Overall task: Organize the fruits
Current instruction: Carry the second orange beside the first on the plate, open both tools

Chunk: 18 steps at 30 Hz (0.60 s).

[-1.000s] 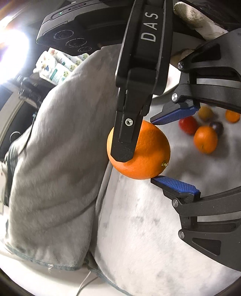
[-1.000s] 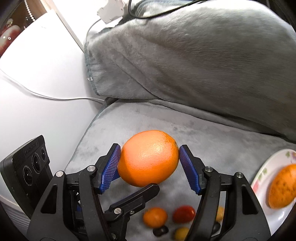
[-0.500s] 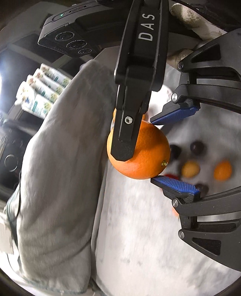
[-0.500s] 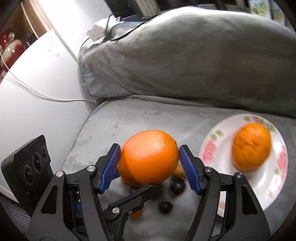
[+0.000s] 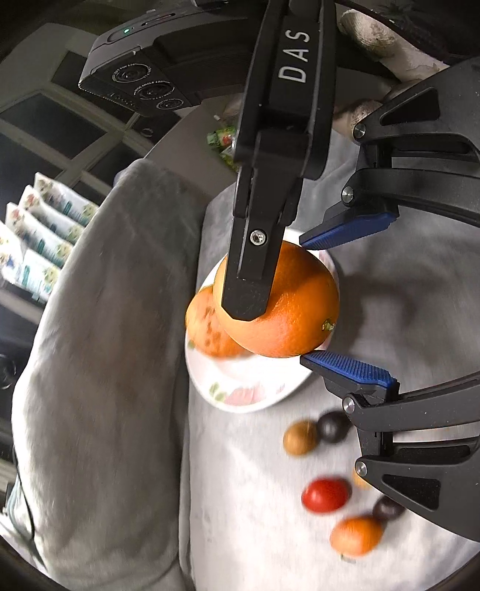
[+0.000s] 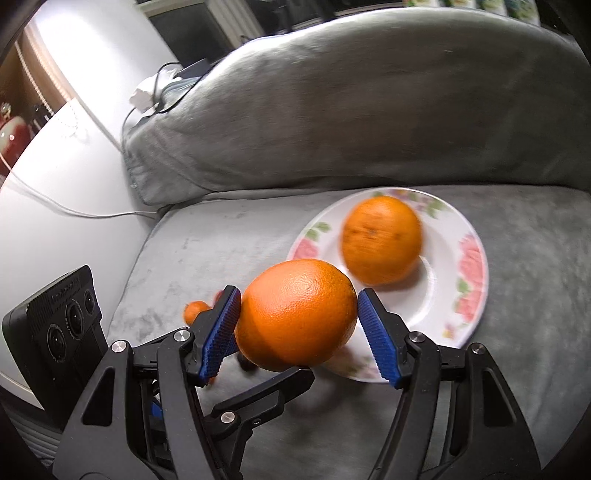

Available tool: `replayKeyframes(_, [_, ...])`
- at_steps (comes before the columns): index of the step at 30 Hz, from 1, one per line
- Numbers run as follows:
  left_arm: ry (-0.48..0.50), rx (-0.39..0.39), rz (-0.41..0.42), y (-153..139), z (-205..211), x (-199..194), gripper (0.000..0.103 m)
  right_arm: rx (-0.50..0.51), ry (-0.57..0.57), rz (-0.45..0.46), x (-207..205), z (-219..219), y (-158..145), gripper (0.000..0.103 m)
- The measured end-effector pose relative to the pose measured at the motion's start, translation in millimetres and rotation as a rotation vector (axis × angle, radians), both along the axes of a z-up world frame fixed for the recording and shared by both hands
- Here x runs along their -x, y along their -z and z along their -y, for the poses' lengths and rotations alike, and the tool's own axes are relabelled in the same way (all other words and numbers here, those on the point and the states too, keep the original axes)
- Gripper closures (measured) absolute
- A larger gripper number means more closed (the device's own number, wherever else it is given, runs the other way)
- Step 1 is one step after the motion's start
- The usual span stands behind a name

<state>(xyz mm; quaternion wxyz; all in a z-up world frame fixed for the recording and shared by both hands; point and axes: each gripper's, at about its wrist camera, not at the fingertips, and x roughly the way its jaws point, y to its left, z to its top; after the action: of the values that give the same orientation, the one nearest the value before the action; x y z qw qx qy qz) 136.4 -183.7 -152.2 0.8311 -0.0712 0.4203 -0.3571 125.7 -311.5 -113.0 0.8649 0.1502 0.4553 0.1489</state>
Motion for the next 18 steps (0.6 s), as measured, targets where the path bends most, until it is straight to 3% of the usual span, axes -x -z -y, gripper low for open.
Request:
replayKeyframes(11, [0.064,-0.013,-0.027,7.0,48.5,2.1,0.048,-0.031,0.080,-0.041,3.7,55.0,14.9,0.034])
replayKeyframes(14, [0.059,-0.016,-0.025,6.2,52.0,0.9,0.053,-0.053,0.098,-0.045,1.2,63.2,17.2,0.034])
replayKeyframes(18, [0.051,-0.024,0.013,-2.2,42.0,5.7,0.055,-0.026,0.139,0.024,3.6,73.0,4.8,0.034])
